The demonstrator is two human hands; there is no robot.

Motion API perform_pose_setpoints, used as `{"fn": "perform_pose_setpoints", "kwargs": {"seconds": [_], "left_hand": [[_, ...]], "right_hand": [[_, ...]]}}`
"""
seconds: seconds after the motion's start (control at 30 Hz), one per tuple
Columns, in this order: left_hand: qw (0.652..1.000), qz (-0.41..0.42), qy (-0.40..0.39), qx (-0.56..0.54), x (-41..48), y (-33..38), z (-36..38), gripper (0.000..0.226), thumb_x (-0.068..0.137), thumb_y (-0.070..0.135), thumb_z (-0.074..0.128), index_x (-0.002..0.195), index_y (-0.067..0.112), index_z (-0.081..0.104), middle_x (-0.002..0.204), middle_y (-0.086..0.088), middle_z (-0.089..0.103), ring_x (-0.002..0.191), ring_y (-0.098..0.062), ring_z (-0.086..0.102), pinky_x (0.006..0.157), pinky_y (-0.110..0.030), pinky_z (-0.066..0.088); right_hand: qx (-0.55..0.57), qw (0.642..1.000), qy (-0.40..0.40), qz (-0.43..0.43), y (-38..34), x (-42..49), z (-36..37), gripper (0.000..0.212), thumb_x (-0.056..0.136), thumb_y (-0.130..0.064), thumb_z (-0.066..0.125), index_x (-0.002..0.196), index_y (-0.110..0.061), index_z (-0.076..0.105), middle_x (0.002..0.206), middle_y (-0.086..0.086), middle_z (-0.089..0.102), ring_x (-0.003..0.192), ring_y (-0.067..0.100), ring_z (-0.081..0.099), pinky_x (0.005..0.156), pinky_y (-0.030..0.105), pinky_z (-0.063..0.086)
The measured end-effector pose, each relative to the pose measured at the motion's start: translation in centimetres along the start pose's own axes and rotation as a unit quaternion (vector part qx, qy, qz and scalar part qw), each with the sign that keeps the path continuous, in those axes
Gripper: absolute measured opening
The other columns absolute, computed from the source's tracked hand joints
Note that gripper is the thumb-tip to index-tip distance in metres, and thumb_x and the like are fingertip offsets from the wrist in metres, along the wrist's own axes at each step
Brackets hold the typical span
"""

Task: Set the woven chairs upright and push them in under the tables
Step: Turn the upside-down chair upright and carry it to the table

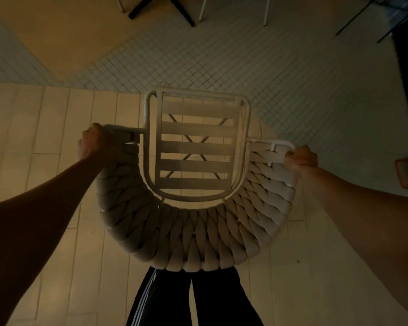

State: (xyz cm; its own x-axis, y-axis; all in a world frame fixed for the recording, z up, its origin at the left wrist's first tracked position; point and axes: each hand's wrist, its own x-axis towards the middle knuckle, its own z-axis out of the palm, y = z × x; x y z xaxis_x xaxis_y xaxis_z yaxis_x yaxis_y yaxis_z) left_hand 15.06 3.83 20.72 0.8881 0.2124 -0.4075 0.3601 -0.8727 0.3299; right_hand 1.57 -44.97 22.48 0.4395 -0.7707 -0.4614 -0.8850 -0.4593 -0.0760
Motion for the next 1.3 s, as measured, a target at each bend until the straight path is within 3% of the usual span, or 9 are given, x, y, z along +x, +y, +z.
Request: {"fn": "perform_pose_setpoints", "kwargs": {"seconds": [0.2, 0.3, 0.43, 0.53, 0.67, 0.77, 0.93, 1.17, 1.3], "left_hand": [[0.991, 0.133, 0.000, -0.015, -0.2, -0.6, 2.2, 0.080, 0.093, 0.017, 0.068, 0.156, 0.008, 0.020, 0.157, -0.023, 0.020, 0.137, -0.050, 0.031, 0.107, -0.064, 0.043], [0.973, 0.211, -0.006, 0.090, -0.6, -2.0, 3.4, 0.119, 0.071, 0.023, 0.091, 0.160, 0.020, 0.013, 0.168, -0.011, -0.009, 0.151, -0.051, 0.000, 0.109, -0.074, 0.033], [0.954, 0.269, 0.037, 0.128, -1.6, -2.7, 3.8, 0.121, 0.073, 0.024, 0.091, 0.162, 0.025, 0.009, 0.166, 0.000, -0.032, 0.152, -0.049, -0.018, 0.106, -0.077, 0.033], [0.937, 0.306, 0.052, 0.159, -2.8, -2.5, 3.7, 0.108, 0.073, 0.020, 0.090, 0.159, 0.019, 0.023, 0.168, -0.005, -0.025, 0.154, -0.047, -0.011, 0.110, -0.074, 0.032], [0.909, 0.338, 0.024, 0.241, -3.9, -3.0, 4.3, 0.078, 0.072, 0.024, 0.090, 0.139, 0.013, 0.054, 0.156, -0.011, 0.030, 0.148, -0.040, 0.022, 0.113, -0.060, 0.041], [0.869, 0.404, 0.005, 0.287, -5.4, -4.1, 5.6, 0.046, 0.074, 0.034, 0.088, 0.113, 0.017, 0.070, 0.124, -0.009, 0.062, 0.128, -0.035, 0.043, 0.111, -0.052, 0.039], [0.930, 0.351, 0.019, 0.105, -7.6, -1.5, 5.7, 0.023, 0.095, 0.025, 0.062, 0.116, 0.017, 0.066, 0.124, -0.011, 0.065, 0.122, -0.034, 0.051, 0.101, -0.054, 0.045], [0.924, 0.381, -0.023, 0.034, -8.8, 2.2, 6.4, 0.016, 0.096, 0.027, 0.058, 0.111, 0.024, 0.064, 0.115, 0.002, 0.066, 0.108, -0.018, 0.058, 0.090, -0.036, 0.048], [0.915, 0.397, -0.038, 0.053, -9.1, 3.1, 7.9, 0.017, 0.095, 0.030, 0.054, 0.108, 0.024, 0.064, 0.112, 0.004, 0.064, 0.105, -0.016, 0.060, 0.090, -0.040, 0.052]], "right_hand": [[-0.009, 0.996, 0.021, -0.083, 0.4, 0.3, 0.6, 0.052, 0.106, -0.016, 0.051, 0.151, 0.004, 0.032, 0.150, 0.031, 0.045, 0.135, 0.047, 0.049, 0.105, 0.050, 0.046], [-0.018, 0.991, 0.023, -0.133, 0.4, -0.1, 1.3, 0.079, 0.099, -0.005, 0.060, 0.163, -0.007, 0.014, 0.161, 0.026, 0.027, 0.139, 0.047, 0.043, 0.111, 0.049, 0.042], [-0.045, 0.982, 0.024, -0.182, 0.4, -1.2, 2.2, 0.109, 0.090, 0.003, 0.072, 0.166, -0.015, -0.005, 0.172, 0.016, -0.003, 0.150, 0.042, 0.030, 0.120, 0.047, 0.035], [-0.082, 0.974, 0.043, -0.208, 0.7, -1.3, 2.5, 0.103, 0.094, -0.002, 0.070, 0.167, -0.018, -0.003, 0.173, 0.015, -0.009, 0.151, 0.041, 0.027, 0.118, 0.048, 0.036], [-0.132, 0.942, 0.095, -0.293, 1.6, -2.1, 3.5, 0.054, 0.110, -0.040, 0.036, 0.161, -0.041, 0.017, 0.172, 0.000, 0.016, 0.128, 0.035, 0.050, 0.106, 0.051, 0.046], [-0.142, 0.937, 0.056, -0.314, 2.8, -2.4, 4.9, 0.045, 0.104, -0.020, 0.053, 0.149, -0.016, 0.048, 0.167, 0.008, 0.022, 0.131, 0.033, 0.044, 0.108, 0.049, 0.047], [-0.091, 0.900, 0.019, -0.427, 2.5, -4.1, 5.5, 0.004, 0.092, -0.017, 0.070, 0.096, -0.017, 0.069, 0.112, 0.006, 0.061, 0.112, 0.029, 0.059, 0.088, 0.038, 0.053], [-0.020, 0.873, 0.033, -0.486, 0.0, -7.4, 6.5, 0.014, 0.100, -0.032, 0.066, 0.097, -0.019, 0.068, 0.097, -0.004, 0.061, 0.088, 0.013, 0.057, 0.067, 0.031, 0.049], [-0.021, 0.863, 0.042, -0.503, -1.1, -8.2, 7.5, 0.018, 0.104, -0.037, 0.061, 0.100, -0.021, 0.068, 0.098, -0.007, 0.060, 0.090, 0.007, 0.054, 0.067, 0.025, 0.044]]}}
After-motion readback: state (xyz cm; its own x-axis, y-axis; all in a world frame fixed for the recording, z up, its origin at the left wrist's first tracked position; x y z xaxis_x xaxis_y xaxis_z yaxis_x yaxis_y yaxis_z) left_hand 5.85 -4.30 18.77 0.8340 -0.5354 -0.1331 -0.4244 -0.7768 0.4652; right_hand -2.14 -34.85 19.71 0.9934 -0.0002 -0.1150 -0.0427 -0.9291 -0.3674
